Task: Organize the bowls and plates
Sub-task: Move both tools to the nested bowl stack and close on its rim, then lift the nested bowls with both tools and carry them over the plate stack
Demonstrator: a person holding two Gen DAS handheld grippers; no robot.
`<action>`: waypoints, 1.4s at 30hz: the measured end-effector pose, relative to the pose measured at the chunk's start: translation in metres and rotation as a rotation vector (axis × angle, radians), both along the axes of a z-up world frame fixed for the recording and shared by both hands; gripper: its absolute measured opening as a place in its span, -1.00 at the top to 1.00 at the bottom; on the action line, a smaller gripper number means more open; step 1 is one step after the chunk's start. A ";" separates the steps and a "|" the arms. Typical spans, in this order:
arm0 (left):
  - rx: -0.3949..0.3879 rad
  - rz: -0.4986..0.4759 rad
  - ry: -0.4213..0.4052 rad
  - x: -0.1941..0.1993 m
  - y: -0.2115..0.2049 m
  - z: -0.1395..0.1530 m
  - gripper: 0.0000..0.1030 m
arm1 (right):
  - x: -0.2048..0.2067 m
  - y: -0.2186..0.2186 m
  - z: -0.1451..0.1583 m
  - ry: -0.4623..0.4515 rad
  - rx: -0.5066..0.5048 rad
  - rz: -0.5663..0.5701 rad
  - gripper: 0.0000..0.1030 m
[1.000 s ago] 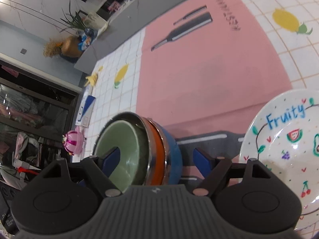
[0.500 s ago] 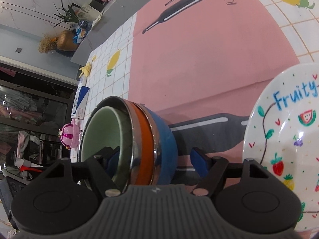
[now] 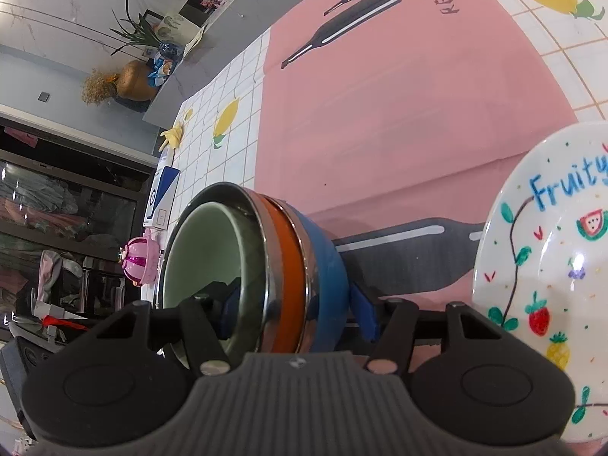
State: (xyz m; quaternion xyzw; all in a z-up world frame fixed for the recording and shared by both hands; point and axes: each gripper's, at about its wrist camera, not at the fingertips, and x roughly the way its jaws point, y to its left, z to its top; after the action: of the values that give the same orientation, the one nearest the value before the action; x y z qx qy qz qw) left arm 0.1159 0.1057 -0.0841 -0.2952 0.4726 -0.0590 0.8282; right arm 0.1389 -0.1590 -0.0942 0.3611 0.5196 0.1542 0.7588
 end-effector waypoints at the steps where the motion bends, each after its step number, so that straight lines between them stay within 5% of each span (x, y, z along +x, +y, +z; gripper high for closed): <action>1: 0.011 -0.002 -0.006 -0.001 -0.001 0.000 -0.03 | 0.000 0.000 0.000 -0.004 -0.004 0.000 -0.12; 21: 0.020 -0.042 -0.076 -0.011 -0.015 0.021 0.00 | -0.016 -0.015 0.010 -0.038 -0.016 -0.033 0.02; 42: 0.078 -0.177 -0.184 -0.027 -0.116 0.075 0.00 | -0.064 -0.115 0.058 -0.170 0.031 -0.175 0.06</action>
State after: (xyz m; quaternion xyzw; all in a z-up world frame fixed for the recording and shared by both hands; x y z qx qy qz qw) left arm 0.0888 -0.0104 -0.0095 -0.2135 0.4206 -0.1403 0.8706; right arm 0.0751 -0.2743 -0.0359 0.4024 0.4175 0.1253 0.8050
